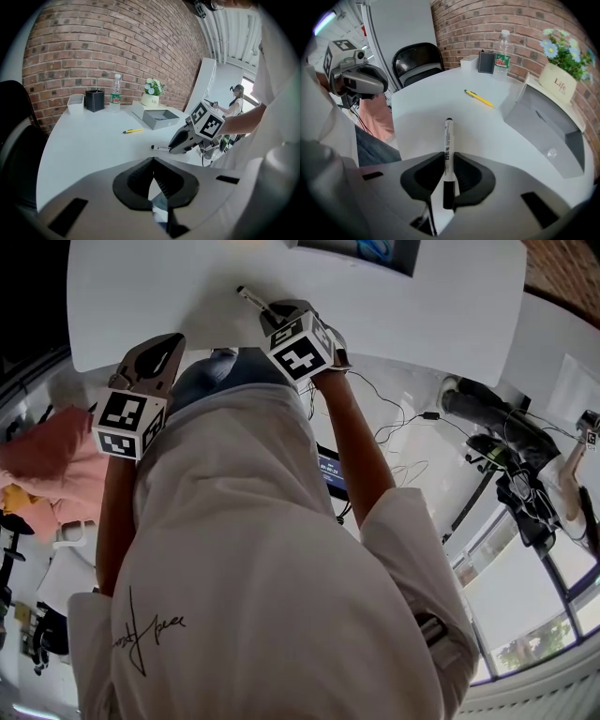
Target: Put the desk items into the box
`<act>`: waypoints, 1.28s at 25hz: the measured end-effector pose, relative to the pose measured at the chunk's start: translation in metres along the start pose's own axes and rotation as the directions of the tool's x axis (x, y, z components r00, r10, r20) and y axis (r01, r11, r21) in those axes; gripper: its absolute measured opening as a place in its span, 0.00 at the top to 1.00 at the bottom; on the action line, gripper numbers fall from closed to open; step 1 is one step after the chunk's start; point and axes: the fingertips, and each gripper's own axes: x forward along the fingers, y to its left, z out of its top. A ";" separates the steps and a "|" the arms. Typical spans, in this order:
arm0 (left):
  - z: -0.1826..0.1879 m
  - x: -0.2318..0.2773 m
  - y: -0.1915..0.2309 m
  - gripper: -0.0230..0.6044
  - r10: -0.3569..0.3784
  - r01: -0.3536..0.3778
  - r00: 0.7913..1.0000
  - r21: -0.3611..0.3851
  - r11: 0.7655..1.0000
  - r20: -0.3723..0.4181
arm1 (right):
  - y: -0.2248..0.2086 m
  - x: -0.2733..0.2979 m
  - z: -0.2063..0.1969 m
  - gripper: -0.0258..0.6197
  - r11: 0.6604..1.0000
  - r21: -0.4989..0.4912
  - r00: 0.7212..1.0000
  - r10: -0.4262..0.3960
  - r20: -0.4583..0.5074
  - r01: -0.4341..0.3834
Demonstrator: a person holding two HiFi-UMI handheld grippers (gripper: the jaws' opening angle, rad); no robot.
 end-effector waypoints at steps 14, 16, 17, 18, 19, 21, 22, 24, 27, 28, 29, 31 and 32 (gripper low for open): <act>0.014 0.012 0.001 0.95 -0.024 0.023 1.000 0.016 1.000 0.006 | -0.012 -0.018 0.014 0.83 0.999 0.036 0.999 -0.006 0.044 0.004; 0.016 0.015 0.002 0.95 -0.027 0.026 1.000 0.016 1.000 0.009 | -0.014 -0.020 0.015 0.83 0.999 0.036 0.999 -0.008 0.048 0.006; 0.017 0.016 0.002 0.95 -0.028 0.028 1.000 0.015 1.000 0.012 | -0.014 -0.021 0.015 0.83 0.999 0.036 0.999 -0.009 0.049 0.007; 0.017 0.017 0.003 0.95 -0.029 0.029 0.999 0.013 0.999 0.014 | -0.015 -0.022 0.016 0.83 0.999 0.036 0.999 -0.009 0.050 0.007; 0.018 0.018 0.004 0.95 -0.030 0.030 0.999 0.011 0.999 0.014 | -0.015 -0.022 0.016 0.83 0.999 0.037 0.999 -0.008 0.051 0.006; 0.019 0.019 0.006 0.95 -0.032 0.032 0.999 0.010 0.999 0.015 | -0.015 -0.024 0.017 0.83 0.999 0.039 0.999 -0.007 0.053 0.004; 0.019 0.019 0.006 0.95 -0.033 0.033 0.999 0.009 0.999 0.014 | -0.015 -0.026 0.017 0.83 0.999 0.040 0.999 -0.006 0.054 0.004; 0.019 0.019 0.006 0.95 -0.035 0.035 0.999 0.008 0.999 0.013 | -0.015 -0.031 0.019 0.83 0.999 0.043 0.998 -0.008 0.057 0.005; 0.021 0.019 0.006 0.95 -0.037 0.037 0.999 0.007 0.999 0.017 | -0.016 -0.038 0.020 0.83 0.999 0.045 0.998 -0.013 0.060 0.010; 0.021 0.020 0.006 0.95 -0.038 0.038 0.999 0.006 0.999 0.017 | -0.016 -0.039 0.020 0.83 0.999 0.044 0.998 -0.014 0.062 0.012; 0.020 0.020 0.007 0.95 -0.039 0.039 0.999 0.003 0.999 0.017 | -0.017 -0.040 0.020 0.83 0.999 0.043 0.998 -0.015 0.064 0.012; 0.019 0.020 0.009 0.95 -0.043 0.043 0.999 -0.005 0.999 0.019 | -0.016 -0.042 0.021 0.83 0.999 0.039 0.998 -0.015 0.068 0.013; 0.019 0.020 0.010 0.95 -0.044 0.045 0.999 -0.009 0.999 0.020 | -0.017 -0.044 0.022 0.83 0.999 0.036 0.998 -0.017 0.068 0.014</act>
